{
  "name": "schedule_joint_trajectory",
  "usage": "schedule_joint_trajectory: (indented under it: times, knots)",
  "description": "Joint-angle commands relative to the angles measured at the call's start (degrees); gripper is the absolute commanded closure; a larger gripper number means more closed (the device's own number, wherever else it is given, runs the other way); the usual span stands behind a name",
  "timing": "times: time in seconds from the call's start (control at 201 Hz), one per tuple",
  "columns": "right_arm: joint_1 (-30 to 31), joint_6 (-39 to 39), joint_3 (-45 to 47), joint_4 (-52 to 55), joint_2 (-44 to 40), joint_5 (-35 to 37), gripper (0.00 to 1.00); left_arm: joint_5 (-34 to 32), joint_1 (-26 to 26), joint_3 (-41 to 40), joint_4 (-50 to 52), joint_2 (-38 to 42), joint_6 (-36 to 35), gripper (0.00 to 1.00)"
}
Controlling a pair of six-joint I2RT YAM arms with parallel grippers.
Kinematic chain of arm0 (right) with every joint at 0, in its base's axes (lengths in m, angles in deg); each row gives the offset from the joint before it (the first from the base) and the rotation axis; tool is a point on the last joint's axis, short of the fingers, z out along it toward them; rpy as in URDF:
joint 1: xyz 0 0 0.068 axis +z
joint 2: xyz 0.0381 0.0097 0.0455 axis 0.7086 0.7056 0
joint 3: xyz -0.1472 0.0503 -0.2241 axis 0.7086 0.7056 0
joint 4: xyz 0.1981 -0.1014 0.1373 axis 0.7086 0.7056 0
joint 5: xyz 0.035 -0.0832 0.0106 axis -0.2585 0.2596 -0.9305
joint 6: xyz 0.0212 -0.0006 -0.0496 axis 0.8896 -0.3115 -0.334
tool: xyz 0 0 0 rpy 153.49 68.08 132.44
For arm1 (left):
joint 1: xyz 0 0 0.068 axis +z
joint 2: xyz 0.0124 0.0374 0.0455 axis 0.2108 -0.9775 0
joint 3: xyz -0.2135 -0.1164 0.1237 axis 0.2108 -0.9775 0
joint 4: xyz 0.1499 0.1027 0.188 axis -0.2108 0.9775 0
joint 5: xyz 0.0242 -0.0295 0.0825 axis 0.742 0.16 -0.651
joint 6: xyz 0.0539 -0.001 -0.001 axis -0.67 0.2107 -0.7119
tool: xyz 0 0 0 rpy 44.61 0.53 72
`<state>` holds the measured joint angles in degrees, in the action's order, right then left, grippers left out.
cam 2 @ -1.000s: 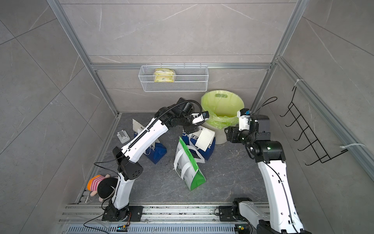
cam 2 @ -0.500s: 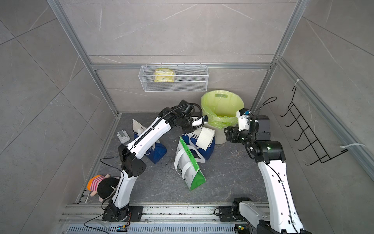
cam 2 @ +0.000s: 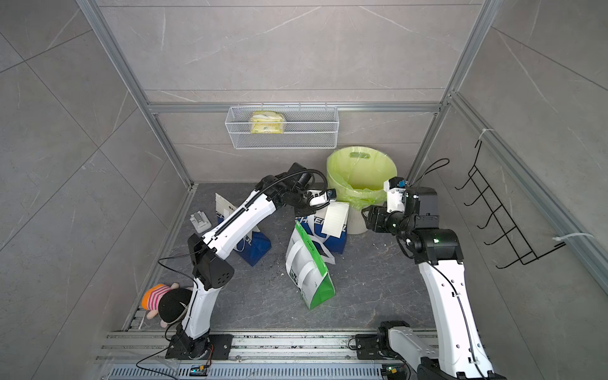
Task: Shred takeout receipts and throw away
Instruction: Pick up the takeout bag at the center of the board, then place the takeout bag at the center of the board, then tear off the takeout receipt from the takeout bag.
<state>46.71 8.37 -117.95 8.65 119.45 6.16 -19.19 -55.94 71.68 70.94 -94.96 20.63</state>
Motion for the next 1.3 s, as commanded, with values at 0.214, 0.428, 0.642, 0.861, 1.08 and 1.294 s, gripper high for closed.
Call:
schedule_joint_trajectory:
  times: [0.214,0.428,0.642,0.861,1.08,1.294]
  knots:
    - [0.18,8.14,4.43,-6.05,-0.46,-6.17,0.34,-6.77,5.31,-8.35,-4.29,14.49,-1.39,1.0]
    - [0.74,17.61,6.5,-13.99,-0.76,-10.73,0.33,-8.0,7.85,-6.09,-2.24,16.81,4.58,1.0]
    - [6.7,27.42,8.49,-26.85,-0.79,-7.42,0.29,-3.63,9.67,-6.27,-1.83,20.51,14.91,1.0]
    - [17.35,32.91,9.61,-38.27,5.13,-2.53,0.2,-0.35,10.81,-6.32,-1.37,22.79,25.08,1.0]
    - [23.37,35.99,9.09,-46.36,11.8,2.21,0.16,4.87,10.82,-10.33,-6.55,27.57,31.43,1.0]
    - [26.43,39.11,10.16,-52.79,16.46,3.63,0.21,6.45,11.0,-11.93,-6.72,28.64,33.12,1.0]
